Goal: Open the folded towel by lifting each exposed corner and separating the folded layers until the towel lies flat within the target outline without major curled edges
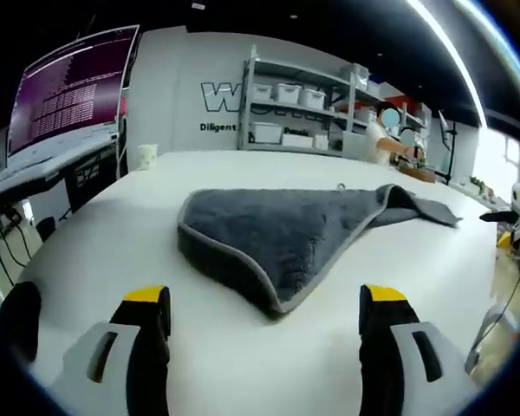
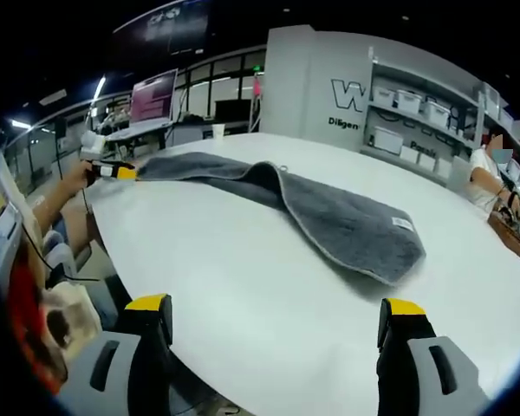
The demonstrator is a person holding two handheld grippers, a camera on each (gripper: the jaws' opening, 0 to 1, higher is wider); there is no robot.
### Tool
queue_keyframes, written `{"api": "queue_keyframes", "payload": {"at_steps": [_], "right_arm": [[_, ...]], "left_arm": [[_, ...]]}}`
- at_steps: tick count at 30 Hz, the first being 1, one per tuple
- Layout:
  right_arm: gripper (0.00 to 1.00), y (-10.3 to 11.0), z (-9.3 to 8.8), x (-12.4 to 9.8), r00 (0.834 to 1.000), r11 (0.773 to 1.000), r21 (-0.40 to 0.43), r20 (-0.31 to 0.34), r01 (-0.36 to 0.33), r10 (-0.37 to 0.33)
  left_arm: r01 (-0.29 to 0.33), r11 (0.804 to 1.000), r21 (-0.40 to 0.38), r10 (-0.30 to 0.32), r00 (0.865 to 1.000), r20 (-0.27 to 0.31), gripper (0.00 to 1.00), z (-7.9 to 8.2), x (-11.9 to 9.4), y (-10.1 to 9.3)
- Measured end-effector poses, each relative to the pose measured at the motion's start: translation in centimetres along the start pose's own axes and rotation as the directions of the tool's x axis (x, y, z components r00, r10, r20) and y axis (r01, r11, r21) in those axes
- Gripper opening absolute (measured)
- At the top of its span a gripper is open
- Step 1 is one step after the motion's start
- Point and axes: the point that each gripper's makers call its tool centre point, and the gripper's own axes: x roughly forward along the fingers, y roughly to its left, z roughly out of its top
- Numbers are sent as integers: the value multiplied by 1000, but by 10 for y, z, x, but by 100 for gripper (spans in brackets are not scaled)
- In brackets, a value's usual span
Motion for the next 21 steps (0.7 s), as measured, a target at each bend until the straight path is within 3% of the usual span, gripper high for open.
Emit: {"api": "queue_keyframes", "payload": {"at_steps": [2, 8, 13, 16, 18, 21], "right_arm": [[99, 1, 2, 1, 1000, 1000, -5, -1, -2, 2], [99, 3, 9, 9, 1000, 1000, -23, -6, -20, 20], [99, -4, 21, 18, 1000, 999, -47, -1, -8, 8], [93, -4, 35, 29, 1000, 993, -117, -1, 0, 0], [92, -8, 41, 36, 997, 971, -237, -51, 44, -58], [92, -5, 59, 51, 997, 960, -277, -40, 48, -62]], "left_arm": [[19, 1000, 2, -19, 1000, -12, 99, -1, 0, -7], [120, 992, 27, -118, 991, -63, 100, -7, -4, -39], [176, 983, 51, -173, 983, -59, 100, -3, -9, -58], [216, 975, 41, -213, 975, -68, 100, -1, -15, -69], [254, 967, 30, -252, 966, -56, 100, 3, -20, -81], [273, 961, 47, -269, 961, -67, 100, 3, -26, -90]]}}
